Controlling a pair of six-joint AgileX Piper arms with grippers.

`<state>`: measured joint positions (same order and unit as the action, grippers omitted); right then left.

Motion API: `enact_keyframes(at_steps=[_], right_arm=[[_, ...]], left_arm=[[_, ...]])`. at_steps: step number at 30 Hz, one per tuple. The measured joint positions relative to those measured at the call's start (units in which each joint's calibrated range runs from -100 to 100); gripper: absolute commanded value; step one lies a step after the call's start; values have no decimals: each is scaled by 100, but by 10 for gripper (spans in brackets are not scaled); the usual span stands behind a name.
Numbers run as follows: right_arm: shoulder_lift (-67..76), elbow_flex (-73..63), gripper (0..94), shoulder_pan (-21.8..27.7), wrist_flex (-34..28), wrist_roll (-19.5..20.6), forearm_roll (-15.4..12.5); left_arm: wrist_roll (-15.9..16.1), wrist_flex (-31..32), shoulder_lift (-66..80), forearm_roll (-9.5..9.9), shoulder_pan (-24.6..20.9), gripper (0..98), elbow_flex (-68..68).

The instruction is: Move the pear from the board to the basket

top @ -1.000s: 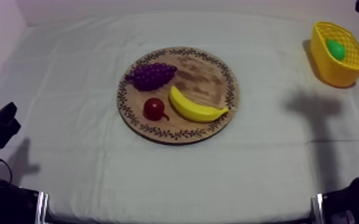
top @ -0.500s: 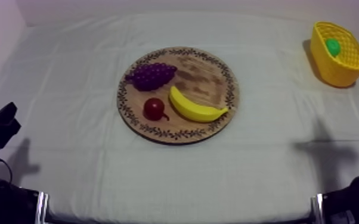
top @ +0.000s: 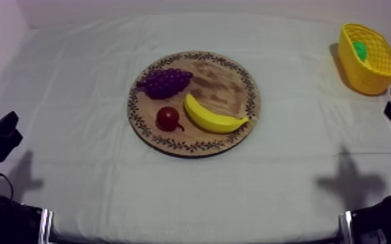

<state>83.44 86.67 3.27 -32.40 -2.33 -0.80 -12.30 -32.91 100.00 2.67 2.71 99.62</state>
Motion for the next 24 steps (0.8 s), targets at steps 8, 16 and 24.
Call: enact_keyframes(at_steps=[8,16,24], right_arm=[[1145,856,4,-78,-265,66,111],[1232,1310,5,119,-142,16,-11],[1232,1333,6,146,-186,-460,-31]], left_arm=[[0,0,0,-3,0,1,0],[6,0,0,-10,0,1,0],[6,0,0,-10,0,1,0]])
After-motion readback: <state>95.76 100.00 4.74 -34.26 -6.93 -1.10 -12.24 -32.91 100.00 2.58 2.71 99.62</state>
